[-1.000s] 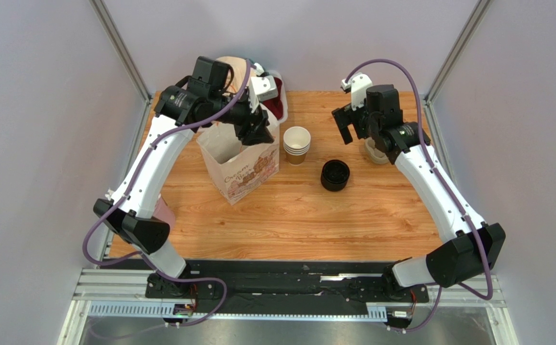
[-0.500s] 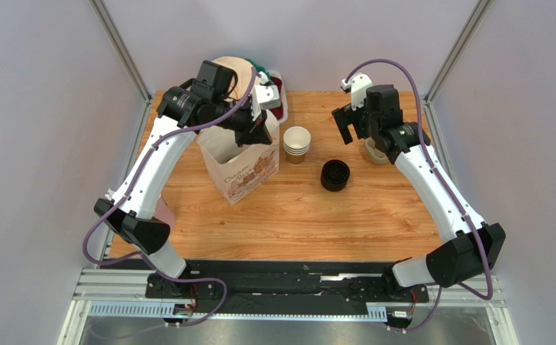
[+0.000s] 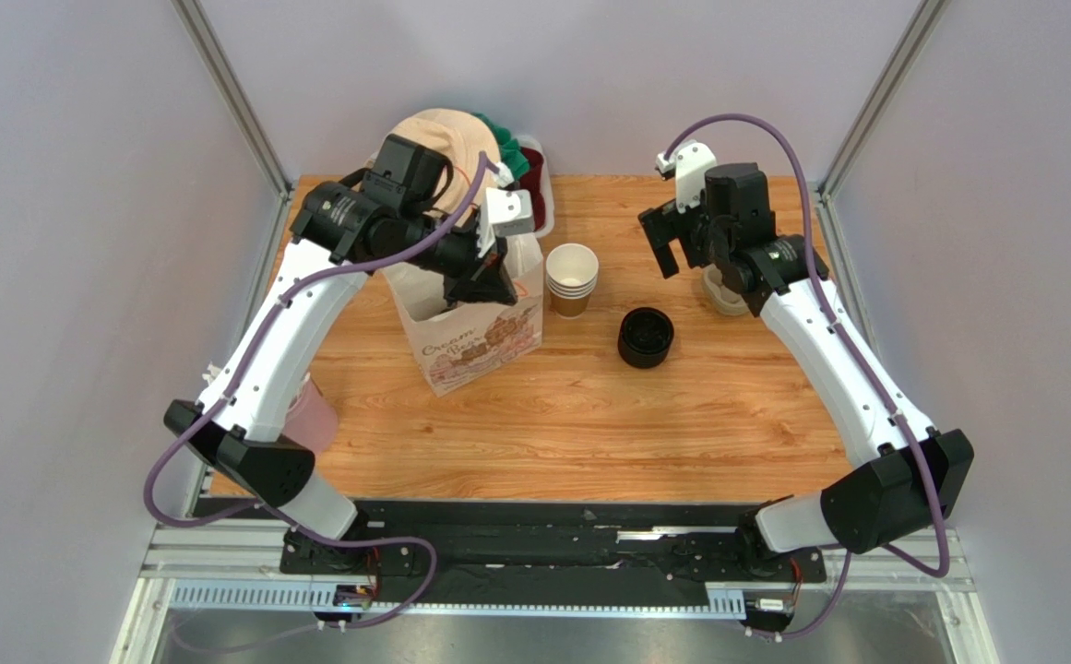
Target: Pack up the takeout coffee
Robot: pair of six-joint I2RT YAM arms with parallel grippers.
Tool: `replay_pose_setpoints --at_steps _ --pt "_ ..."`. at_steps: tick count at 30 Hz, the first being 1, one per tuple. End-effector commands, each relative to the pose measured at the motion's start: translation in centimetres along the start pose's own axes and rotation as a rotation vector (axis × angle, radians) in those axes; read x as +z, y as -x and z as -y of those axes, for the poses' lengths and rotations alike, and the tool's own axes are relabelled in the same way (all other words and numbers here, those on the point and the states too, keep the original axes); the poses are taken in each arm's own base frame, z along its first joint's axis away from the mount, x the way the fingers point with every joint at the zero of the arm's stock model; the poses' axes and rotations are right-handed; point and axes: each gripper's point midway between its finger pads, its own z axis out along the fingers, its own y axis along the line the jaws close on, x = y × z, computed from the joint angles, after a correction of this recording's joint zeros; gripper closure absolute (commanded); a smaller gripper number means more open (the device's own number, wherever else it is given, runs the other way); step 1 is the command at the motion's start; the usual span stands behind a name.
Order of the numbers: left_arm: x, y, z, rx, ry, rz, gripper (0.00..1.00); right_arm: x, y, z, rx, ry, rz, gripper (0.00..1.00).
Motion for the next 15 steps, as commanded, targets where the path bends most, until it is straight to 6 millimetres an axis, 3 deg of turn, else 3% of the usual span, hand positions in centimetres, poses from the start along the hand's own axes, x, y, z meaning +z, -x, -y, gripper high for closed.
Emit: replay_pose_setpoints --at_steps 1,15 --pt "-1.7 -0.3 3.3 0.055 -0.040 0.014 1.00 -1.0 1.6 0.1 0.017 -0.003 0.068 0.01" --pt "-4.0 -1.9 6.1 0.113 0.002 0.008 1.00 -0.8 1.5 -0.3 0.011 0.006 0.061 0.01"
